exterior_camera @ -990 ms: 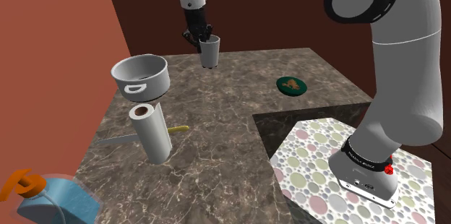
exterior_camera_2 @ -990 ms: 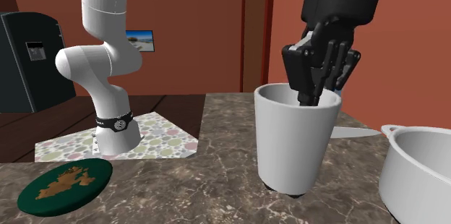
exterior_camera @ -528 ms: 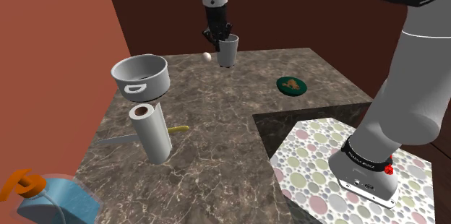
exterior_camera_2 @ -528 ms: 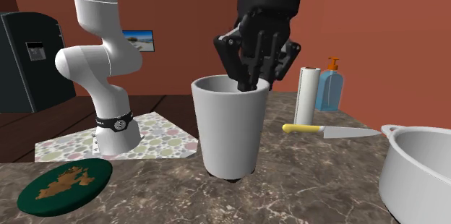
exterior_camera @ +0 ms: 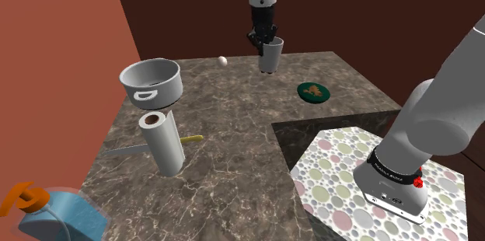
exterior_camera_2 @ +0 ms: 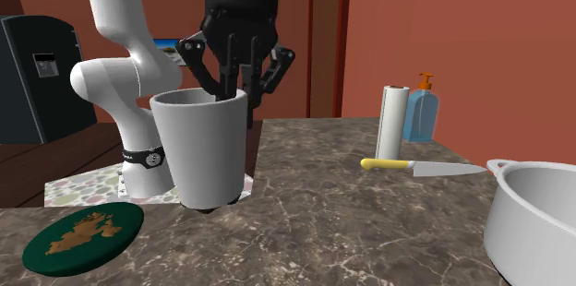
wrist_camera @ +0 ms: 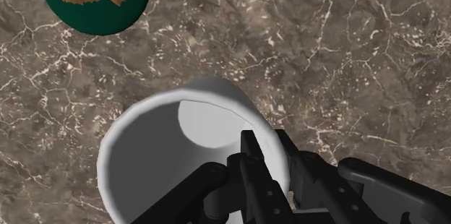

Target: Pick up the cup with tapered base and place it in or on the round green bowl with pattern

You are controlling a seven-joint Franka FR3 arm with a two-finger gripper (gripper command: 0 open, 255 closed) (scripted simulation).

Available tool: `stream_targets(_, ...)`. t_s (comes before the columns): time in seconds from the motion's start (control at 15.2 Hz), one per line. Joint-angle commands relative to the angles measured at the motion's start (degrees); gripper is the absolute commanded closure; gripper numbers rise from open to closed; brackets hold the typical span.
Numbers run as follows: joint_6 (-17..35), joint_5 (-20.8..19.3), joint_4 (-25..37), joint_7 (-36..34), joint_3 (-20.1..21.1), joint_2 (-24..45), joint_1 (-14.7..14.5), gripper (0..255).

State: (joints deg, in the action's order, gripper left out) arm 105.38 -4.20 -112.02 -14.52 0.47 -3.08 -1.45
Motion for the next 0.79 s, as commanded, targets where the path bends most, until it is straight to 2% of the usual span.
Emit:
stream_targets(0.0, 0.0, -0.16, -4.11, 1.66, -0.89, -4.22, 0.81, 255)
stream_targets(0.73, -1.9, -3.57, -21.63, 10.51, -6.75, -24.44, 5.28, 255)
